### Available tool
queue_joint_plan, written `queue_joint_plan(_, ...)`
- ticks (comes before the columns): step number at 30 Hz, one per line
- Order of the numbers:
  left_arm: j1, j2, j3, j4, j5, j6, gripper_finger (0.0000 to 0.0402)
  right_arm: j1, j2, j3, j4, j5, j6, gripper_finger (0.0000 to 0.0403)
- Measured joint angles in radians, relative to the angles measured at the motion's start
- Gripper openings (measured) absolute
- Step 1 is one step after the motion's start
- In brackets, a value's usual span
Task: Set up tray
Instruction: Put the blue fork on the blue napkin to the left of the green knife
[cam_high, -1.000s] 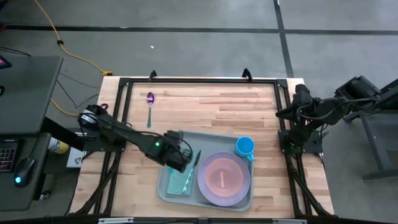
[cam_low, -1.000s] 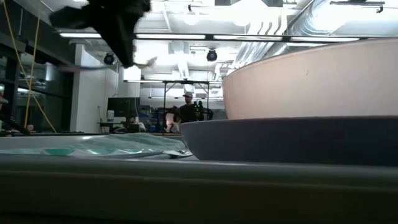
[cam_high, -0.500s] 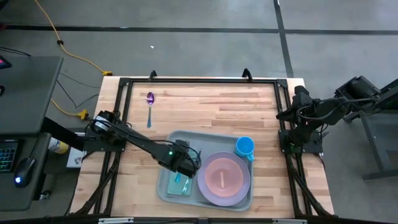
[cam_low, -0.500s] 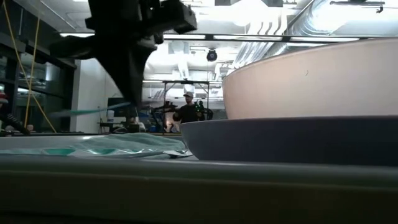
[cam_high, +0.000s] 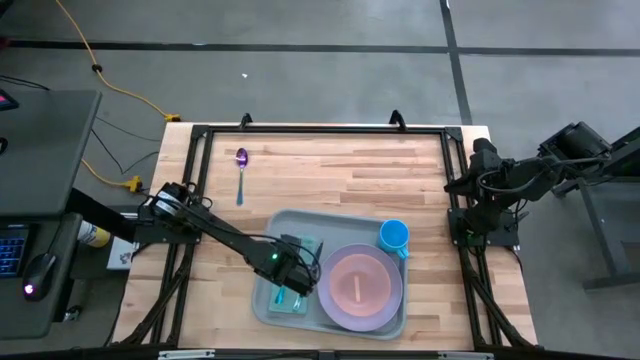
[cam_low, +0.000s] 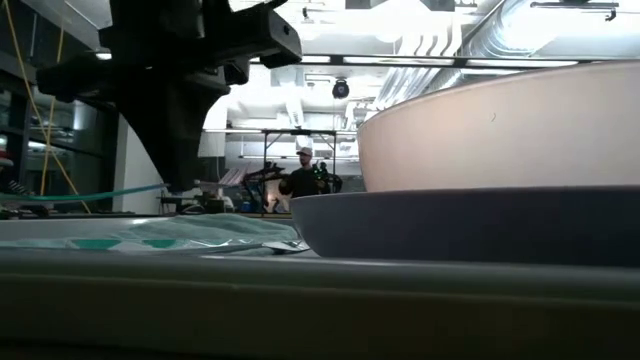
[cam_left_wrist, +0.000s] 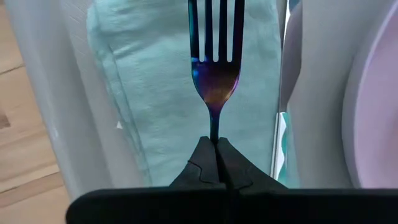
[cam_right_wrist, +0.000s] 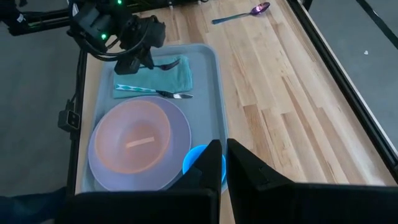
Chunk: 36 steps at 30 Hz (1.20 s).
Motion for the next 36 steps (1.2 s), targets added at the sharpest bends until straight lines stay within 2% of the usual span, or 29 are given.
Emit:
queue_joint_plan(19,0.003,0.000,0.000,0.030,0.008,0.000,0.0011,0.000,0.000,0.000,0.000,0.004,0.001,0.0000)
queue_joint_plan(26,0.003,0.049,0.000,0.052,0.036,0.000,0.0011,0.000,0.000,0.000,0.000,0.004,0.001,0.0000)
queue_joint_plan(36,0.004,0.049,0.000,0.072,0.039,-0.003,0.0011,0.000,0.000,0.000,0.000,0.004,0.001,0.0000)
